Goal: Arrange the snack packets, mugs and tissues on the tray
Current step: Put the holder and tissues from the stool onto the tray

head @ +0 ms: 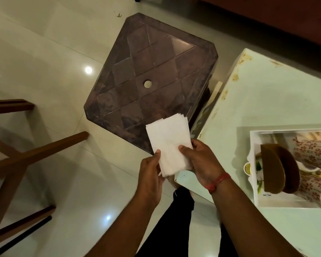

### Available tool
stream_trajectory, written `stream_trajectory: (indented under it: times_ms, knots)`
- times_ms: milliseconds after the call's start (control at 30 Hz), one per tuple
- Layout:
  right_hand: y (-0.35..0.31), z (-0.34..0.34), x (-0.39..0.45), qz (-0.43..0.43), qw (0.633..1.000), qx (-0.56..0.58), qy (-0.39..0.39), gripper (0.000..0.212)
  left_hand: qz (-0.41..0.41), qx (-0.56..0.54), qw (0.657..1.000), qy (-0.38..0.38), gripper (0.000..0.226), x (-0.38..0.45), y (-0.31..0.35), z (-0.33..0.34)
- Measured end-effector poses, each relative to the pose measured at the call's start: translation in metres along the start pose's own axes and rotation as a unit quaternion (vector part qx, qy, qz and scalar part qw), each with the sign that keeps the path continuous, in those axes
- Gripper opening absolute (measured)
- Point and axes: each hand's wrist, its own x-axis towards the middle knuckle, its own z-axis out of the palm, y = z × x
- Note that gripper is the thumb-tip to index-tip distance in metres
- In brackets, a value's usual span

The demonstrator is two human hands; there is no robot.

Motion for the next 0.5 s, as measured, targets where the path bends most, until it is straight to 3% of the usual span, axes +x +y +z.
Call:
stream_trajectory:
  times_ms: [100,233,367,500]
  knots:
    - [0.014,-0.022,-0.011,0.059,0.993,0.076,-0.072,0.028,-0.063,-0.075,0.991,-0.087,0.027,-0.007,-0.013,0.006]
    - [0.032,-0.054,-0.03,0.052,0.99,0.085,-0.102,0.033,-0.109,-0.088,0.983,-0.119,0.044,-0.009,-0.039,0.018]
    - [0.044,-0.1,-0.054,-0.03,0.996,-0.082,-0.02,0.044,-0.083,-0.035,0.99,-0.107,0.029,-0.022,-0.069,0.056]
    - [0.051,-0.152,-0.079,-0.114,0.956,-0.244,0.115,0.038,-0.093,-0.052,0.989,-0.106,0.034,-0.038,-0.099,0.106]
